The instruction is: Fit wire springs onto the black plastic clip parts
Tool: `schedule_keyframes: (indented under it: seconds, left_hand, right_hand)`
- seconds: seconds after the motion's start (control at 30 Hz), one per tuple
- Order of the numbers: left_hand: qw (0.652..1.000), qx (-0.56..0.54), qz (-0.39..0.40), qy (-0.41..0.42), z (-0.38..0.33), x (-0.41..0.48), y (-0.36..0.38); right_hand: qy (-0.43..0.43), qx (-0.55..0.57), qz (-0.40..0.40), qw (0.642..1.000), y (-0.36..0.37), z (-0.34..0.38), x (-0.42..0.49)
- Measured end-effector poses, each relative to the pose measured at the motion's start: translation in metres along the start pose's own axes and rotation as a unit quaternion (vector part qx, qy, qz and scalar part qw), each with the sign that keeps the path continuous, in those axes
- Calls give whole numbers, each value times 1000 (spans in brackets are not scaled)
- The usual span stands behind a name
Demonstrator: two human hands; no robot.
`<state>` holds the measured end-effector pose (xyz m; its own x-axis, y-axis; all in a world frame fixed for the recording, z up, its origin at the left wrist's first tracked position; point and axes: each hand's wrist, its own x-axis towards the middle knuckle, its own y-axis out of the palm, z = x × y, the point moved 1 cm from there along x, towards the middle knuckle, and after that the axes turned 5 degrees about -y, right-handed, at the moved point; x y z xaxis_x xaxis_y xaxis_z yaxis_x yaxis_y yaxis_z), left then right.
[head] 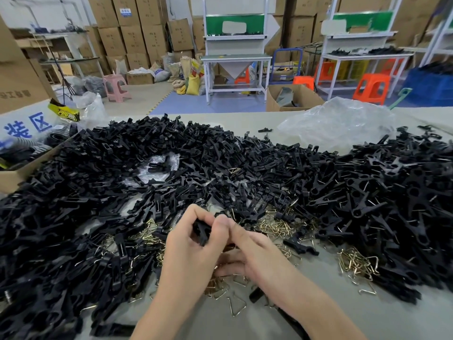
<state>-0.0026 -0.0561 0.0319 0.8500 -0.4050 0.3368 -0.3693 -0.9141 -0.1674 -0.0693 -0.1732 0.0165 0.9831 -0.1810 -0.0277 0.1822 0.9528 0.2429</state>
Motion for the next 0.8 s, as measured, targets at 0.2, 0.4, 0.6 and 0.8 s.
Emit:
schedule_keyframes:
  seconds: [0.2, 0.4, 0.6, 0.8]
  left_hand:
    - [1000, 1, 26, -9, 4, 1, -1]
    - [995, 16, 100, -27, 10, -7, 10]
    - [992, 29, 118, -28, 12, -5, 9]
    - [991, 12, 130, -33, 9, -2, 6]
  right_hand:
    - [-82, -28, -35, 996, -16, 2, 0]
    - [-93, -67, 55, 992, -4, 2, -3]
    - [-93, -79, 44, 992, -5, 4, -4]
    - [-91, -106, 16, 990, 0, 5, -4]
